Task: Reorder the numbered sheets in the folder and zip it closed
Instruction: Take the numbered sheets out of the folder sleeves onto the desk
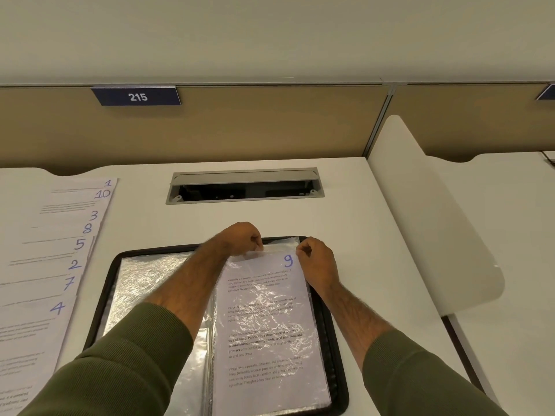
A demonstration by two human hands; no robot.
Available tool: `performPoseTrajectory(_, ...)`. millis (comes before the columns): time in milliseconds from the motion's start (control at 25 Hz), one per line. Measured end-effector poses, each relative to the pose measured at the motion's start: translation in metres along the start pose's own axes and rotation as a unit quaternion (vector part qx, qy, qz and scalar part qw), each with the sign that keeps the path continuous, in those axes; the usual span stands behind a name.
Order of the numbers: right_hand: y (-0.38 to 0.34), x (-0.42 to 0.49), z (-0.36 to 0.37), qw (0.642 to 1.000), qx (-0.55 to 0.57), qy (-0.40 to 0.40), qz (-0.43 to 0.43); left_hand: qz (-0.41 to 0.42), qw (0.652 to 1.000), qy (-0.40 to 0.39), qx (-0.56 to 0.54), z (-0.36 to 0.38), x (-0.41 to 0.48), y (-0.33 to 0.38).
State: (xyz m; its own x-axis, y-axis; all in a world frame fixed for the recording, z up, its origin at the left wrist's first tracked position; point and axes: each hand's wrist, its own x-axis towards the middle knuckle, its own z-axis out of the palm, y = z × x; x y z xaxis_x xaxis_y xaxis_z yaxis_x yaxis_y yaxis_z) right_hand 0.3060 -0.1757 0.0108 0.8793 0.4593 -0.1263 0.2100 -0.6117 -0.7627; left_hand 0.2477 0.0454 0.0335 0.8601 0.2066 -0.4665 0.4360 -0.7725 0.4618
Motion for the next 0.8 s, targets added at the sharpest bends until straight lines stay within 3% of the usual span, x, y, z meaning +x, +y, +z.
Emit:
performPoseTrajectory(560,0.0,0.004,0.004,0.999,0.027,-0.021,-0.013,-0.028,0.994,-0.103,0.005,0.0,0.0,-0.002)
performPoseTrajectory(800,0.001,0.01,0.001,0.998,0.056,0.007,-0.008,-0.028,0.998,-0.017,0.052,-0.002,0.007,-0.001)
